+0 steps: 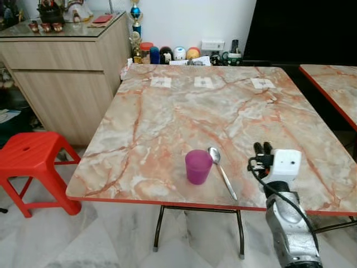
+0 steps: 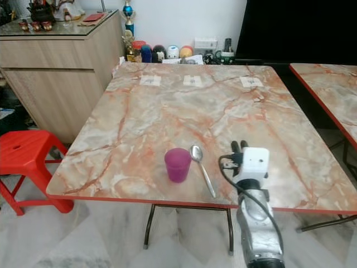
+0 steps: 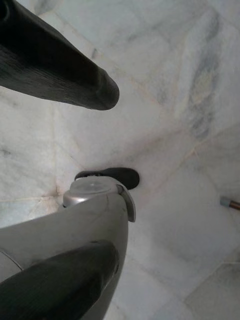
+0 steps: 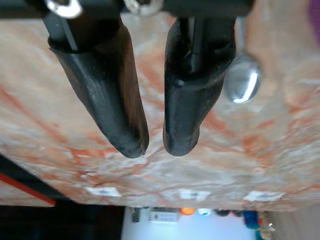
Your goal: Setting the table
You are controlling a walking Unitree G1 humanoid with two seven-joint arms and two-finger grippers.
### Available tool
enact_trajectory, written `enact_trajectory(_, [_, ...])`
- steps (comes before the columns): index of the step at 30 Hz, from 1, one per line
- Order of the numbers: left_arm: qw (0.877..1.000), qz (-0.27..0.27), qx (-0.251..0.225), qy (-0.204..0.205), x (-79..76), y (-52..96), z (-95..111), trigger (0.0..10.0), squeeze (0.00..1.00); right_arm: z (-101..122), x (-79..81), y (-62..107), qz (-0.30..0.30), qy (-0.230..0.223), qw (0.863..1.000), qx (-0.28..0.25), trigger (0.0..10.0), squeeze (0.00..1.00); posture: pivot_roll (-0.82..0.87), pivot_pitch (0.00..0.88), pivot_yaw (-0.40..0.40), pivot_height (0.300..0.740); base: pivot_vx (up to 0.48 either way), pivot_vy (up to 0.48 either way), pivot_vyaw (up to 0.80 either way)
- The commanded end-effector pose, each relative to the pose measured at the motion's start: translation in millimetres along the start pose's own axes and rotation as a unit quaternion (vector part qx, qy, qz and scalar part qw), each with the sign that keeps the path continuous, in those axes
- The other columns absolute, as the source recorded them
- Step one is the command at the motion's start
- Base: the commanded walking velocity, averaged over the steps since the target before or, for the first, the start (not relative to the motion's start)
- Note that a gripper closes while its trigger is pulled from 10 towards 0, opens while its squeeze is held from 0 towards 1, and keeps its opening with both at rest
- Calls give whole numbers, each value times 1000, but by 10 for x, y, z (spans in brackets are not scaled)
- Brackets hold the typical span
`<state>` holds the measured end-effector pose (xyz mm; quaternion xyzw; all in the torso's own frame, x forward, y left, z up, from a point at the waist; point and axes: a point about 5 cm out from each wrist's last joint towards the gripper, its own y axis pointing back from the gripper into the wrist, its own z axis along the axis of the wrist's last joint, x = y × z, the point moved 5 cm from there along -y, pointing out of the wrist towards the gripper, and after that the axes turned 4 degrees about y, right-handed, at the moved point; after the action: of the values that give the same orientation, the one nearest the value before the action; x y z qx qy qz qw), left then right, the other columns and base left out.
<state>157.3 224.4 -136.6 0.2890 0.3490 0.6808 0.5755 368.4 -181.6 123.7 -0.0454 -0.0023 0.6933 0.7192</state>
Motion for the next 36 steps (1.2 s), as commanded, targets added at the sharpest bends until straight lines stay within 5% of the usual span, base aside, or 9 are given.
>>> enact_trajectory(1, [1000, 2, 10, -3, 32, 20, -67, 10000, 0, -105, 31, -9, 15, -4, 999, 30, 10000, 361, 0, 44, -10, 740, 0, 0, 0])
enact_trajectory(2, [1000, 1, 10, -3, 30, 20, -68, 10000, 0, -201, 64, 5, 28, -4, 998, 53, 10000, 1000, 4, 46, -10, 740, 0, 0, 0])
enact_trajectory(9, [1000, -2, 15, -7, 22, 19, -76, 10000, 0, -490, 203, 54, 81, 17, 989, 121, 10000, 1000, 5, 44, -7, 740, 0, 0, 0])
enact_trajectory(10, [1000, -2, 15, -7, 22, 19, -75, 10000, 0, -498, 249, 43, 94, 11, 988, 123, 10000, 718, 8, 44, -7, 740, 0, 0, 0])
enact_trajectory(11, [1000, -2, 14, -7, 23, 19, -75, 10000, 0, -497, 260, 37, 96, 9, 988, 124, 10000, 718, 8, 44, -7, 740, 0, 0, 0])
enact_trajectory(13, [1000, -2, 14, -7, 24, 19, -75, 10000, 0, -494, 266, 18, 97, 9, 987, 125, 10000, 0, 8, 44, -7, 740, 0, 0, 0])
enact_trajectory(19, [1000, -4, 16, -7, 21, 19, -81, 10000, 0, -493, 401, -127, 117, 19, 983, 140, 10000, 0, 13, 47, -4, 740, 0, 0, 0])
enact_trajectory(36, [1000, -9, 17, -13, 9, 18, -81, 10000, 0, -562, 354, -241, 86, 5, 984, 156, 10000, 0, 21, 51, 0, 740, 0, 0, 0])
